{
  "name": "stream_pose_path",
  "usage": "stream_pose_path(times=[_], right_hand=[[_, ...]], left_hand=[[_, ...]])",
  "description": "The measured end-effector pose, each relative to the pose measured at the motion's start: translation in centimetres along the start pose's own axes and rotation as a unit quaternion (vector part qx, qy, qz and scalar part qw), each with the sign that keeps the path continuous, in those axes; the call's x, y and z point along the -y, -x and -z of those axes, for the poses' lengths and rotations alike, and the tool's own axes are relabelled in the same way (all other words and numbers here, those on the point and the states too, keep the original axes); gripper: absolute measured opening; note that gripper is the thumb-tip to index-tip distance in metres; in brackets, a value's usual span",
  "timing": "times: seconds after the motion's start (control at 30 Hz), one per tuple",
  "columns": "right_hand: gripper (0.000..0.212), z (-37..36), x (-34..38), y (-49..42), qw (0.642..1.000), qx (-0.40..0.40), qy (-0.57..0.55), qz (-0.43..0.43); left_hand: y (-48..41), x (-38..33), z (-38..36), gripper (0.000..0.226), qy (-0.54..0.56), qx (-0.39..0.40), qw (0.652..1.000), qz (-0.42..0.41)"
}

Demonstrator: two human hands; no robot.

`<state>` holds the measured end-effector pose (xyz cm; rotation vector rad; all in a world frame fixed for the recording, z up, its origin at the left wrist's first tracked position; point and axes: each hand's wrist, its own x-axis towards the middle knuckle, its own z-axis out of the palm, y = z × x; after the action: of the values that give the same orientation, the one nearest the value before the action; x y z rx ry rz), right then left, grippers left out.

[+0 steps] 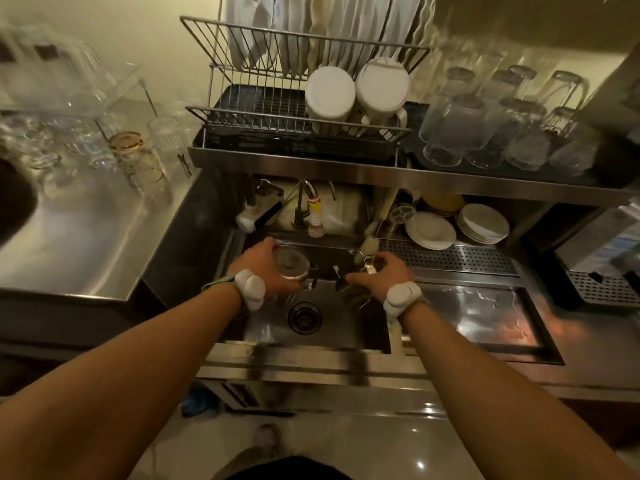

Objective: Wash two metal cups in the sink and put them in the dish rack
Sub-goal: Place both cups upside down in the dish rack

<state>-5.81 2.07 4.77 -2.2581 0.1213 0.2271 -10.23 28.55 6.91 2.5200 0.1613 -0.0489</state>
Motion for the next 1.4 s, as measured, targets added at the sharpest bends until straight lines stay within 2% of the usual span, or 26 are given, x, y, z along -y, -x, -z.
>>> stream_pose_path(times=[0.1, 0.2, 0.3, 0.43, 0.57, 0.67, 0.77, 0.83, 1.0, 1.27, 1.4], right_hand=[[0.093, 0.8, 0.2, -0.3, 1.000, 0.018, -0.024, 0.009], [0.084, 2.8, 2.4, -0.2, 0.999, 0.011, -0.029, 0.037], [0.077, 5.3, 7.2, 0.0, 0.997, 0.005, -0.034, 0.064], [0.045, 9.3, 14.4, 1.4, 0.994, -0.014, -0.029, 0.105], [0.034, 12.7, 21.2, 2.6, 0.985, -0.049, -0.003, 0.167], [0.040, 14.1, 26.2, 3.1, 0.975, -0.086, 0.001, 0.204], [0.068, 14.7, 29.3, 3.1, 0.971, -0.106, -0.002, 0.216], [0.076, 14.3, 31.4, 2.6, 0.964, -0.127, 0.002, 0.234], [0.079, 11.4, 34.5, 1.9, 0.961, -0.156, -0.007, 0.229], [0.083, 7.2, 35.4, 0.2, 0.964, -0.132, -0.011, 0.229], [0.088, 5.4, 35.5, -0.8, 0.963, -0.133, 0.030, 0.233]], left_hand=[[0.3, -0.2, 1.0, 0.091, 0.027, -0.012, 1.000, -0.003], [0.9, -1.5, 3.9, 0.090, 0.035, -0.073, 0.995, -0.052], [1.0, -3.6, 8.8, 0.091, 0.033, -0.094, 0.990, -0.095], [1.0, -6.3, 15.1, 0.082, 0.014, -0.129, 0.976, -0.174], [0.8, -8.6, 20.7, 0.080, 0.018, -0.172, 0.955, -0.239], [0.2, -9.5, 25.3, 0.078, 0.020, -0.212, 0.937, -0.275], [-0.6, -9.7, 27.8, 0.084, 0.018, -0.248, 0.927, -0.282], [-1.7, -9.1, 29.4, 0.089, 0.009, -0.277, 0.920, -0.276], [-4.5, -6.9, 30.1, 0.089, -0.009, -0.292, 0.919, -0.265], [-7.3, -3.9, 29.7, 0.094, -0.031, -0.246, 0.927, -0.280], [-8.2, -2.7, 29.5, 0.094, -0.048, -0.242, 0.927, -0.282]])
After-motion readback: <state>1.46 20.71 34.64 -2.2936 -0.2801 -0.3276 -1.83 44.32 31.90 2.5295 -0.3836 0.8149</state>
